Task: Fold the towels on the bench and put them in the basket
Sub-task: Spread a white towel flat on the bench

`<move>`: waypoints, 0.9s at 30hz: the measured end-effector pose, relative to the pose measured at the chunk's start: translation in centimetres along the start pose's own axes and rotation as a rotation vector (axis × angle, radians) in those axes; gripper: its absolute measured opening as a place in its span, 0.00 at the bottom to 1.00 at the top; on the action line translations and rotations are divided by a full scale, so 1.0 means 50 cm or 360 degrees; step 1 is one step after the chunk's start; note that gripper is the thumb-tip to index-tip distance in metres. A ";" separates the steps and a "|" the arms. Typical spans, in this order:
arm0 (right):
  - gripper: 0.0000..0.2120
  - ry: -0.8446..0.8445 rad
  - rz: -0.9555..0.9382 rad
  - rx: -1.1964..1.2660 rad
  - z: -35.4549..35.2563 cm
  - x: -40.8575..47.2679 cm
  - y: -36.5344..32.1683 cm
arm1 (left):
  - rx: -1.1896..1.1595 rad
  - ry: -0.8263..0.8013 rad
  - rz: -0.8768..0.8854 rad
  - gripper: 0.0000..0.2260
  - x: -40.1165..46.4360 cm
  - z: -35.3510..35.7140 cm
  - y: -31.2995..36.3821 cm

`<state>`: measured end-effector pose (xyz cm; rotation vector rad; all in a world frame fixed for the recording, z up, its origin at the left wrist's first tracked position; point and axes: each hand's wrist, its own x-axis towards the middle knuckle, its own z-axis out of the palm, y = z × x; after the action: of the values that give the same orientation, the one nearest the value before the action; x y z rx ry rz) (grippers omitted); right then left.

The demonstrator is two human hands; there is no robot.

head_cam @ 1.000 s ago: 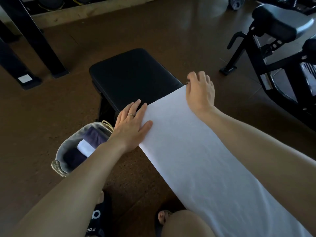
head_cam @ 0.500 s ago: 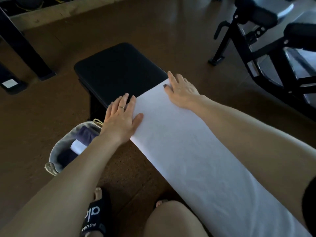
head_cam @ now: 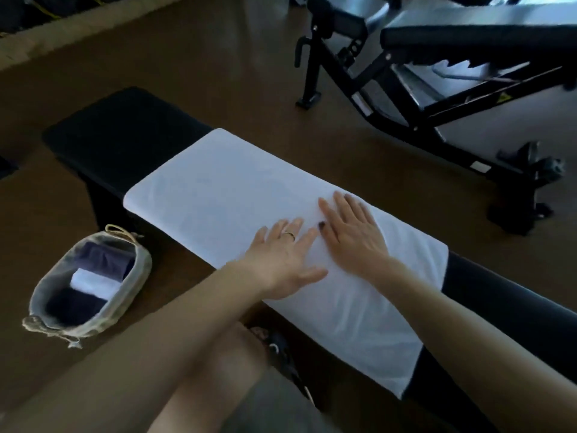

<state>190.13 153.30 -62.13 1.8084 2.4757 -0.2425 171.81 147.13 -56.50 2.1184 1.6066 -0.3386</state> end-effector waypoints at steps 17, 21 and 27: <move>0.28 0.0120 0.0261 0.0183 0.030 -0.204 0.128 | 0.0199 -0.0151 -0.0002 0.49 -0.031 0.095 0.245; 0.28 0.0077 0.0485 0.0245 0.022 -0.250 0.204 | 0.0321 -0.0174 0.0046 0.53 -0.058 0.133 0.222; 0.29 0.0157 0.0502 0.0326 -0.003 -0.223 0.177 | 0.0416 -0.0180 0.0206 0.55 -0.080 0.125 0.295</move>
<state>201.98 145.46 -61.14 2.3113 2.2492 -0.4076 185.20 137.50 -57.02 2.3360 1.4176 -0.6437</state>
